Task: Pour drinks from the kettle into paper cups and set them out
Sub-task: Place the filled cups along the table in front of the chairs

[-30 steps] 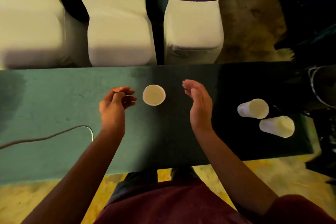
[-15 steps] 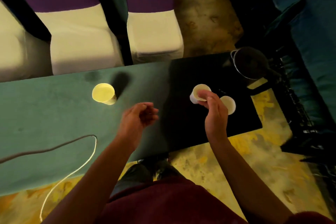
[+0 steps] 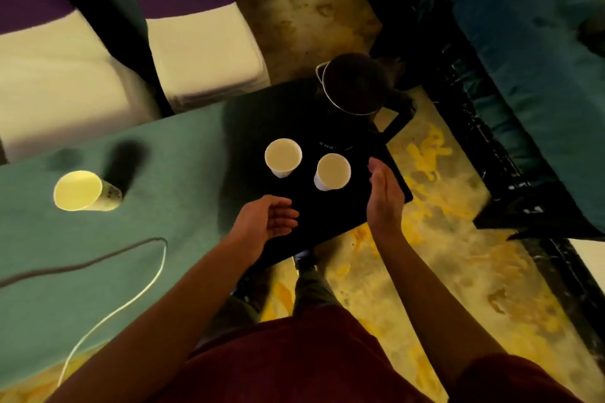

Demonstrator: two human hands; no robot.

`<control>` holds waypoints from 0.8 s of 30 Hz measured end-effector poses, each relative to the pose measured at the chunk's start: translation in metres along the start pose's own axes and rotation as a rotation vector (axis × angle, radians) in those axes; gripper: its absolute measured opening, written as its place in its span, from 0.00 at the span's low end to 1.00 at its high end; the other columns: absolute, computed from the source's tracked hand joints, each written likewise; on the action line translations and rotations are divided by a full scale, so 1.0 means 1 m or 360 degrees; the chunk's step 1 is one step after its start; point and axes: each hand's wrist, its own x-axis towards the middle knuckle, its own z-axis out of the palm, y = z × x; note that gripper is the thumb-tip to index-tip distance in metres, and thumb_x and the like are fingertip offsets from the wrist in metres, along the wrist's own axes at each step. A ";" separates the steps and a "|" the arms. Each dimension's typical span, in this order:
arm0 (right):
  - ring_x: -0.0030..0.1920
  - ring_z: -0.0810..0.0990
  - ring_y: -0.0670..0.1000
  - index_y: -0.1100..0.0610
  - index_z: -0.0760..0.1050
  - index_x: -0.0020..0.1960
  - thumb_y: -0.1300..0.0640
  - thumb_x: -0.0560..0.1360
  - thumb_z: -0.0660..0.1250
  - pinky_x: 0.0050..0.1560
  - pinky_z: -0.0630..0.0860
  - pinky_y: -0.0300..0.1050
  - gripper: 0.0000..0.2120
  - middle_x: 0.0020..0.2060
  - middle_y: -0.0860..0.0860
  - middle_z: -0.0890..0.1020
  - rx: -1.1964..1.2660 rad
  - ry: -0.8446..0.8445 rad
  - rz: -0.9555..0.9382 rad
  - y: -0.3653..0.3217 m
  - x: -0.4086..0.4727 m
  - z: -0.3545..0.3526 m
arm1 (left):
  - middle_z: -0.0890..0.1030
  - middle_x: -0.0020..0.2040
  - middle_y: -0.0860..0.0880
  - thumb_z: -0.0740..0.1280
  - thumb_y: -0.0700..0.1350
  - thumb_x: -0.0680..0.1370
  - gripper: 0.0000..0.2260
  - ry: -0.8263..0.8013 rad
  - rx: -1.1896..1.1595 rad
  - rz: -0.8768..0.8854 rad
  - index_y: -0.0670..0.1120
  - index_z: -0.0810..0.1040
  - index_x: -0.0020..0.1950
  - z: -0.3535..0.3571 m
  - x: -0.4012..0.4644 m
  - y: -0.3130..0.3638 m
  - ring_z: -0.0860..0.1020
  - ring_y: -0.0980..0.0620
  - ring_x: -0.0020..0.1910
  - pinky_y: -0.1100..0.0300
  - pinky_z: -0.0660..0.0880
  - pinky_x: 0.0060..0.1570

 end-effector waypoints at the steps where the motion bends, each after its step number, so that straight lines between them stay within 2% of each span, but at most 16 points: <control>1: 0.67 0.78 0.52 0.59 0.76 0.69 0.45 0.82 0.53 0.68 0.72 0.57 0.26 0.65 0.55 0.81 0.0011 -0.0023 0.0000 0.005 0.006 0.004 | 0.84 0.40 0.42 0.56 0.42 0.82 0.13 0.0021 0.0016 -0.0017 0.39 0.79 0.52 0.006 0.005 -0.001 0.82 0.48 0.36 0.58 0.78 0.39; 5: 0.65 0.78 0.49 0.57 0.77 0.68 0.46 0.83 0.54 0.66 0.75 0.50 0.23 0.63 0.52 0.82 0.0121 -0.0223 0.0056 0.023 0.033 0.020 | 0.83 0.42 0.42 0.57 0.43 0.82 0.12 0.0155 0.0048 -0.0119 0.39 0.79 0.53 0.031 0.029 -0.011 0.81 0.47 0.37 0.57 0.78 0.40; 9: 0.56 0.79 0.44 0.56 0.79 0.65 0.49 0.83 0.55 0.56 0.75 0.43 0.19 0.56 0.49 0.81 0.0134 -0.0485 0.0089 0.030 0.040 0.039 | 0.82 0.43 0.41 0.56 0.43 0.83 0.13 0.0277 0.0038 -0.0191 0.40 0.78 0.51 0.051 0.047 -0.017 0.81 0.47 0.37 0.59 0.78 0.37; 13: 0.59 0.80 0.47 0.55 0.78 0.67 0.46 0.83 0.55 0.55 0.75 0.35 0.22 0.60 0.49 0.82 0.0137 -0.0608 0.0084 0.030 0.052 0.042 | 0.83 0.41 0.42 0.57 0.42 0.82 0.11 0.0341 0.0037 -0.0217 0.41 0.78 0.50 0.065 0.062 -0.016 0.81 0.48 0.34 0.61 0.78 0.34; 18: 0.62 0.80 0.48 0.54 0.77 0.68 0.43 0.82 0.55 0.57 0.77 0.38 0.24 0.63 0.49 0.82 0.0137 -0.0757 0.0033 0.029 0.062 0.039 | 0.83 0.34 0.45 0.57 0.42 0.83 0.11 0.0364 0.0082 -0.0267 0.39 0.78 0.52 0.074 0.078 -0.013 0.81 0.50 0.29 0.60 0.78 0.32; 24: 0.60 0.81 0.46 0.53 0.79 0.66 0.50 0.84 0.57 0.53 0.76 0.33 0.17 0.62 0.49 0.82 0.0191 -0.0823 0.0076 0.028 0.063 0.041 | 0.83 0.37 0.44 0.58 0.42 0.82 0.12 0.0399 0.0109 -0.0259 0.38 0.79 0.57 0.077 0.082 -0.008 0.81 0.49 0.31 0.59 0.79 0.34</control>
